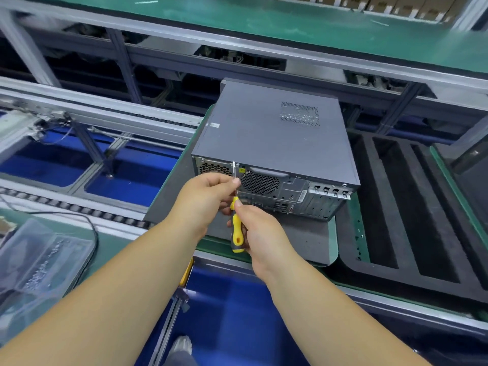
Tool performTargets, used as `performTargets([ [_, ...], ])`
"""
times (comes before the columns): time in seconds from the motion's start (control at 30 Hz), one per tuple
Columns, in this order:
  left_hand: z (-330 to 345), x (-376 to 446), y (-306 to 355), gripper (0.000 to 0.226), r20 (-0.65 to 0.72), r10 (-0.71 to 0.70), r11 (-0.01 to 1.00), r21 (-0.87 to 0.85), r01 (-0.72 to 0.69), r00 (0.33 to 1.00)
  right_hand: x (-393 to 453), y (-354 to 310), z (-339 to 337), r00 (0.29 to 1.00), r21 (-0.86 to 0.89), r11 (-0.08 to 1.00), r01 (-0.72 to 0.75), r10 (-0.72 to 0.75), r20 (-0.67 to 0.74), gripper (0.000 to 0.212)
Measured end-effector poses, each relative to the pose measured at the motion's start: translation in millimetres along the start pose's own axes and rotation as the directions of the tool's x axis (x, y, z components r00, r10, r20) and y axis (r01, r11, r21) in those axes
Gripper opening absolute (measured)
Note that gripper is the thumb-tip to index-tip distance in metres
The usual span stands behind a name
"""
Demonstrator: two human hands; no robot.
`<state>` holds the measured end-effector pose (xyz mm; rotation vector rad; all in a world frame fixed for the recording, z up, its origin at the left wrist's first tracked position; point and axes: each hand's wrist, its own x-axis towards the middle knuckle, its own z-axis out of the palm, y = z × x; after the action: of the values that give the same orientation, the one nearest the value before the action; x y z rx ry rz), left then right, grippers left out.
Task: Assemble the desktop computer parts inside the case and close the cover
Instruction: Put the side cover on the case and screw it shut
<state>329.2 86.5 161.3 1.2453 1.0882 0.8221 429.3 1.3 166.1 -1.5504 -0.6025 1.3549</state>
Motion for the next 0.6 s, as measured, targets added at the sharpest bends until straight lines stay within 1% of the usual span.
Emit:
performTargets([
  [0.1,-14,-16,-4,0.011,-0.104,0.067,0.997,0.053,-0.062,0.992,-2,5,5,0.993,-0.095,0.995,0.036,-0.025,0.113,0.025],
  [0.17,-31,-27,-8,0.009,-0.159,0.09,0.993,0.084,-0.077,0.983,-3,10,14,0.982,-0.137,0.988,0.067,-0.041,0.185,0.022],
  [0.23,-53,-39,-13,0.008,-0.197,0.097,0.988,0.138,-0.071,0.976,-4,17,24,0.975,-0.21,0.972,0.106,-0.06,0.215,0.014],
  [0.3,-78,-49,-22,0.006,-0.247,0.102,0.971,0.233,-0.043,0.964,-6,22,37,0.972,-0.238,0.965,0.11,-0.054,0.229,0.007],
  [0.37,-103,-60,-34,0.007,-0.335,0.103,0.941,0.339,0.018,0.937,-8,27,50,0.969,-0.25,0.964,0.092,-0.029,0.245,0.006],
  [0.47,-141,-76,-56,0.011,-0.443,0.075,0.896,0.423,0.134,0.893,-10,33,72,0.964,-0.27,0.96,0.077,-0.002,0.267,0.008],
  [0.6,-193,-95,-94,0.006,-0.508,-0.021,0.776,0.535,0.334,0.861,-12,45,103,0.963,-0.318,0.947,0.051,0.038,0.268,0.01],
])
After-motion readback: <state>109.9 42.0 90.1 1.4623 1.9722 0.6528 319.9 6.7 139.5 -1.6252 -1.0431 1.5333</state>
